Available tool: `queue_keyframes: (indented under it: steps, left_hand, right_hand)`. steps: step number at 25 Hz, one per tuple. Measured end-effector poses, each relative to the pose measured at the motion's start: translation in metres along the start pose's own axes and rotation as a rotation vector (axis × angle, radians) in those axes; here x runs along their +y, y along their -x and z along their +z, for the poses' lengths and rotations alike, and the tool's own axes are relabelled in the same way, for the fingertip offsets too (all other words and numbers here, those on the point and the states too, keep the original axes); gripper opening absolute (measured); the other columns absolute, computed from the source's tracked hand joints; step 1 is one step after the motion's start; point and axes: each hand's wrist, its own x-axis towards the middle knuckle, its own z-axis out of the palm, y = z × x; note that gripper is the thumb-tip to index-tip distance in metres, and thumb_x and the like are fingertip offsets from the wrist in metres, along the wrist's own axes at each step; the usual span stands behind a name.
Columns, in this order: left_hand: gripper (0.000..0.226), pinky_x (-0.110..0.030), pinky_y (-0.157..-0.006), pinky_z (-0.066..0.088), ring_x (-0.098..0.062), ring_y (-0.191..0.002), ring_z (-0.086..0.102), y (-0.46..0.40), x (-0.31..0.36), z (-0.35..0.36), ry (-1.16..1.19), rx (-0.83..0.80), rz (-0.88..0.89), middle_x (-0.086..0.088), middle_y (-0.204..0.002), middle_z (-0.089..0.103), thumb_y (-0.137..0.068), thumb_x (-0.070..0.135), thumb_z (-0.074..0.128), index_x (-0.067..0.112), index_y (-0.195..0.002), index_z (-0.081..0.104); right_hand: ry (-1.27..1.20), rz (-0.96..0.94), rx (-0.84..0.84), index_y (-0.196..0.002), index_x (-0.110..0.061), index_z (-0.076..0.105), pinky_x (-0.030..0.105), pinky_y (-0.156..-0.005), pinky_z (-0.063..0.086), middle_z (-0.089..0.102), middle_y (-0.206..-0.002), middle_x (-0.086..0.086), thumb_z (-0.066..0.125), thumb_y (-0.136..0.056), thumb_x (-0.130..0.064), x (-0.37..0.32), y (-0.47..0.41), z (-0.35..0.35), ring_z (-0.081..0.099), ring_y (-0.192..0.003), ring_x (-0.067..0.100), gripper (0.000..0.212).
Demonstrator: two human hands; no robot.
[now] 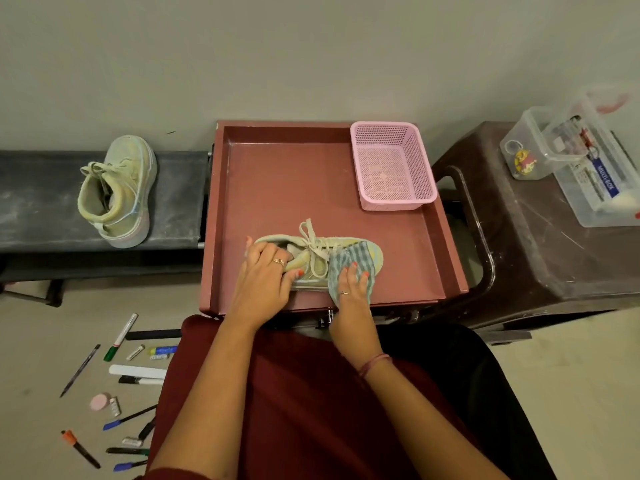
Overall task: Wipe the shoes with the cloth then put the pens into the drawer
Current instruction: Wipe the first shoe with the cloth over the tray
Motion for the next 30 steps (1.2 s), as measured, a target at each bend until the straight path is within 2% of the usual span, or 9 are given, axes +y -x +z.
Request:
queue_keyframes:
  steps: [2,4,9,11,15,17,23,25,30]
  left_hand:
    - [0.037,-0.053,-0.115,0.016,-0.03,-0.106,0.051,0.0,-0.001,0.002,-0.007,0.015,0.0,-0.005,-0.096,0.056,-0.089,0.04,0.04,0.009,-0.093,0.06]
    - [0.037,-0.053,-0.115,0.016,-0.028,-0.103,0.049,0.0,-0.004,0.002,-0.024,0.046,0.021,-0.005,-0.095,0.055,-0.089,0.04,0.04,0.009,-0.093,0.06]
    - [0.032,-0.056,-0.113,0.01,-0.022,-0.104,0.042,-0.003,-0.01,0.004,-0.07,0.12,0.07,-0.007,-0.094,0.054,-0.09,0.037,0.045,0.009,-0.089,0.062]
    - [0.023,-0.058,-0.113,0.01,-0.025,-0.11,0.043,-0.006,-0.012,0.002,-0.065,0.172,0.032,-0.008,-0.099,0.055,-0.089,0.03,0.057,0.009,-0.092,0.064]
    - [0.037,-0.062,-0.112,0.015,-0.034,-0.13,0.039,-0.004,-0.001,0.004,-0.035,0.254,0.035,-0.014,-0.128,0.051,-0.084,0.004,0.066,0.009,-0.12,0.059]
    - [0.051,-0.058,-0.114,0.013,-0.034,-0.14,0.028,0.0,0.011,0.01,-0.039,0.193,0.111,-0.014,-0.146,0.039,-0.085,0.008,0.056,0.011,-0.135,0.046]
    - [0.068,-0.049,-0.117,0.001,-0.026,-0.148,0.004,0.004,0.009,0.025,-0.214,0.023,0.115,-0.01,-0.16,0.012,-0.093,0.032,0.041,0.016,-0.153,0.014]
    - [0.065,-0.047,-0.117,0.0,-0.025,-0.148,0.006,0.005,0.01,0.026,-0.249,0.02,0.124,-0.009,-0.16,0.013,-0.094,0.029,0.04,0.016,-0.153,0.016]
    - [0.063,-0.046,-0.117,0.007,-0.023,-0.148,0.009,0.008,0.011,0.024,-0.293,0.0,0.109,-0.008,-0.161,0.013,-0.094,0.03,0.038,0.016,-0.153,0.02]
  right_hand:
    - [0.282,-0.122,0.085,-0.147,0.002,0.017,0.035,-0.118,0.018,0.011,-0.157,0.017,0.034,-0.081,0.01,0.005,0.0,0.006,0.009,-0.145,0.034,0.069]
    - [0.585,-0.249,0.141,-0.138,0.0,0.043,0.041,-0.1,0.046,0.044,-0.144,0.016,0.036,-0.082,-0.004,0.024,-0.005,-0.007,0.042,-0.133,0.033,0.056]
    - [0.814,-0.376,0.083,-0.143,-0.011,0.038,0.038,-0.106,0.039,0.041,-0.147,0.005,0.053,-0.086,-0.002,0.048,-0.006,-0.063,0.038,-0.136,0.026,0.06]
    - [0.395,-0.172,0.087,-0.138,-0.017,0.046,0.033,-0.105,0.039,0.048,-0.14,0.006,0.044,-0.082,0.01,0.047,-0.004,-0.083,0.046,-0.129,0.027,0.062]
    - [-0.727,0.222,0.168,-0.101,-0.028,0.066,0.032,-0.067,0.054,0.066,-0.097,0.005,0.035,-0.079,0.017,0.034,0.007,-0.11,0.066,-0.078,0.024,0.059]
    - [-0.848,0.225,0.196,-0.105,-0.024,0.066,0.034,-0.066,0.053,0.068,-0.092,0.004,0.036,-0.081,0.013,0.028,0.006,-0.109,0.063,-0.073,0.02,0.054]
    - [0.314,-0.454,0.395,-0.116,-0.007,0.063,0.034,-0.076,0.052,0.066,-0.106,0.008,0.062,-0.076,0.005,0.001,-0.032,-0.057,0.062,-0.092,0.025,0.042]
    - [0.709,-0.49,0.34,-0.115,-0.012,0.064,0.034,-0.061,0.05,0.064,-0.099,0.004,0.064,-0.076,-0.009,0.007,-0.038,-0.029,0.06,-0.085,0.024,0.039]
    - [0.993,-0.503,0.214,-0.091,-0.019,0.069,0.031,-0.058,0.042,0.057,-0.085,-0.001,0.045,-0.079,-0.018,0.007,-0.042,-0.038,0.054,-0.075,0.019,0.026]
